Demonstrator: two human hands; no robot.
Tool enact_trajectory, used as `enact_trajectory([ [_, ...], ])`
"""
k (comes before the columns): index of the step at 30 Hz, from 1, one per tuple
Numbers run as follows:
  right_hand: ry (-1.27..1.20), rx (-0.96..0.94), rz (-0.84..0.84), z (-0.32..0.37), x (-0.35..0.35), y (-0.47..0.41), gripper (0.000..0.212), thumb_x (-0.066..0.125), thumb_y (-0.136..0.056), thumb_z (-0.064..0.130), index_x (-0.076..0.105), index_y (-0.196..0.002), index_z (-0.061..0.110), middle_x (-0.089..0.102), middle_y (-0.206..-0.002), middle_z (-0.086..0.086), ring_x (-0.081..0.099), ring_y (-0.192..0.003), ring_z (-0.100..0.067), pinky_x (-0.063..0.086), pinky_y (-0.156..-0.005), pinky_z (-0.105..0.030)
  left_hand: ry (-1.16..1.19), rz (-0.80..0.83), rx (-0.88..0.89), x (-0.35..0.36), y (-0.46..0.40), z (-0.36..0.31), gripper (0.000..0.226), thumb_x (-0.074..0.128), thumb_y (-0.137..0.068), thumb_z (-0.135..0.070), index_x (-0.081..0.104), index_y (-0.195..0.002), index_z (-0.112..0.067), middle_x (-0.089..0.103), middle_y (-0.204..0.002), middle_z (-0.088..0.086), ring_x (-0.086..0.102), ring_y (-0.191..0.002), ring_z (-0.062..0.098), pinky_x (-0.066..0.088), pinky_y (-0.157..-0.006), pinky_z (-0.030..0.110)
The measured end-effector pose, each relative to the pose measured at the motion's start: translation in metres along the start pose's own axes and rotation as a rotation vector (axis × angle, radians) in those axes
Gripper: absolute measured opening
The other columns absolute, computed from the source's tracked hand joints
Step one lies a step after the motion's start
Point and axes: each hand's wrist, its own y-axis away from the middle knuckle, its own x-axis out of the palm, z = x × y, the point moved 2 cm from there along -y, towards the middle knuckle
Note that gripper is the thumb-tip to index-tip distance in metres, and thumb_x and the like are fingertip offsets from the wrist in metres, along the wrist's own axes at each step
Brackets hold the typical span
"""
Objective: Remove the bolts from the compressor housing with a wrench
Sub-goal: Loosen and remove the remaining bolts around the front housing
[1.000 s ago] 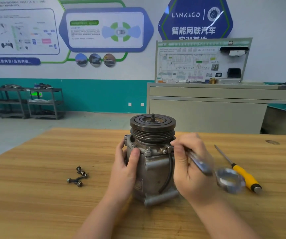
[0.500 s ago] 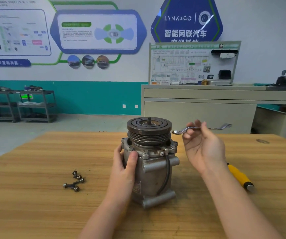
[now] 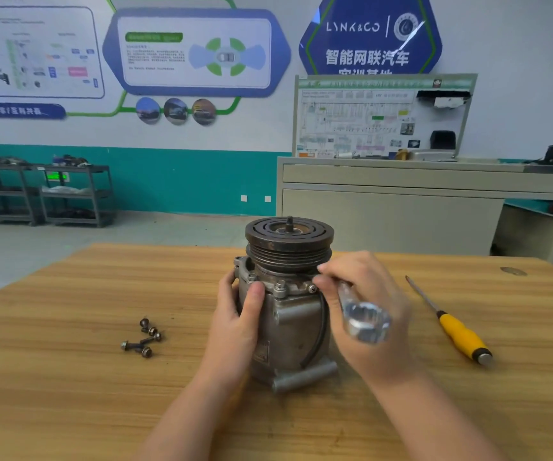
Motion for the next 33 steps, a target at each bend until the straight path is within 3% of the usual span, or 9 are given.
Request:
enact_trajectory([
  [2, -0.095, 0.116, -0.118, 0.002, 0.006, 0.005, 0.02, 0.041, -0.102, 0.027, 0.052, -0.09, 0.015, 0.056, -0.079, -0.009, 0.052, -0.067, -0.019, 0.044, -0.065, -0.025, -0.002, -0.006, 0.01, 0.0, 0.001, -0.002, 0.072, 0.045, -0.068, -0.062, 0.041, -0.13, -0.026, 0.059, -0.112, -0.017, 0.054, -0.091, -0.023, 0.039, -0.074, -0.002],
  [6, -0.525, 0.722, -0.597, -0.016, 0.006, 0.005, 0.026, 0.03, -0.103, 0.025, 0.044, -0.083, 0.016, 0.06, -0.066, -0.003, 0.038, -0.038, -0.015, 0.033, -0.041, -0.021, -0.002, 0.001, -0.012, 0.002, 0.003, -0.003, 0.065, 0.043, -0.071, -0.059, 0.04, -0.129, -0.029, 0.057, -0.114, -0.017, 0.052, -0.09, -0.026, 0.037, -0.072, -0.004],
  [10, -0.971, 1.369, -0.553, -0.054, 0.003, -0.008, 0.027, 0.033, -0.104, 0.019, 0.049, -0.084, 0.01, 0.057, -0.053, -0.003, 0.038, -0.032, -0.008, 0.03, -0.032, -0.016, -0.057, -0.004, -0.015, 0.003, 0.001, 0.0, 0.072, 0.036, -0.071, -0.063, 0.039, -0.135, -0.029, 0.052, -0.133, 0.0, 0.046, -0.123, 0.012, 0.033, -0.108, 0.032],
  [12, -1.132, 1.447, -0.589, -0.061, 0.0, -0.011, 0.027, 0.036, -0.103, 0.018, 0.051, -0.084, 0.007, 0.057, -0.056, -0.006, 0.044, -0.035, -0.008, 0.036, -0.033, -0.017, -0.055, 0.011, -0.028, 0.004, 0.0, 0.0, 0.077, 0.036, -0.07, -0.065, 0.036, -0.138, -0.029, 0.049, -0.136, 0.002, 0.043, -0.127, 0.017, 0.029, -0.113, 0.042],
  [15, -1.138, 1.302, -0.683, -0.057, -0.008, -0.01, 0.026, 0.038, -0.103, 0.021, 0.052, -0.086, 0.008, 0.064, -0.063, -0.008, 0.055, -0.045, -0.011, 0.046, -0.042, -0.02, -0.053, 0.02, -0.029, 0.003, 0.001, 0.001, 0.073, 0.036, -0.072, -0.064, 0.037, -0.136, -0.03, 0.049, -0.135, 0.003, 0.043, -0.127, 0.016, 0.03, -0.112, 0.037],
  [18, -0.824, 1.087, -0.63, -0.047, -0.013, -0.009, 0.024, 0.038, -0.104, 0.025, 0.047, -0.086, 0.012, 0.065, -0.061, -0.004, 0.054, -0.041, -0.01, 0.047, -0.044, -0.021, -0.05, 0.029, -0.036, 0.003, 0.001, 0.0, 0.057, 0.037, -0.073, -0.063, 0.042, -0.123, -0.037, 0.053, -0.129, -0.003, 0.048, -0.12, 0.01, 0.036, -0.099, 0.02],
  [21, -0.573, 0.876, -0.527, -0.034, -0.012, -0.011, 0.02, 0.039, -0.102, 0.025, 0.047, -0.085, 0.018, 0.067, -0.065, -0.003, 0.053, -0.039, -0.012, 0.047, -0.044, -0.023, 0.002, 0.044, -0.043, 0.003, 0.002, -0.002, 0.044, 0.04, -0.072, -0.061, 0.046, -0.11, -0.038, 0.057, -0.115, -0.014, 0.054, -0.099, -0.018, 0.038, -0.072, -0.002],
  [26, -0.331, 0.553, -0.327, -0.014, -0.011, -0.01, 0.017, 0.047, -0.097, 0.035, 0.053, -0.082, 0.04, 0.064, -0.073, -0.005, 0.057, -0.044, -0.012, 0.048, -0.05, -0.025, 0.04, 0.035, -0.02, 0.003, 0.002, -0.002, 0.046, 0.042, -0.071, -0.06, 0.047, -0.11, -0.035, 0.059, -0.111, -0.014, 0.054, -0.084, -0.025, 0.038, -0.065, -0.003],
  [33, 0.032, -0.011, -0.062, 0.003, 0.003, 0.006, 0.011, 0.052, -0.097, 0.019, 0.054, -0.09, 0.01, 0.061, -0.075, -0.009, 0.054, -0.067, -0.012, 0.045, -0.064, -0.018, 0.01, 0.021, 0.018, 0.004, 0.0, 0.002, 0.037, 0.048, -0.082, -0.045, 0.044, -0.117, -0.031, 0.058, -0.11, -0.015, 0.054, -0.083, -0.024, 0.04, -0.069, -0.001],
])
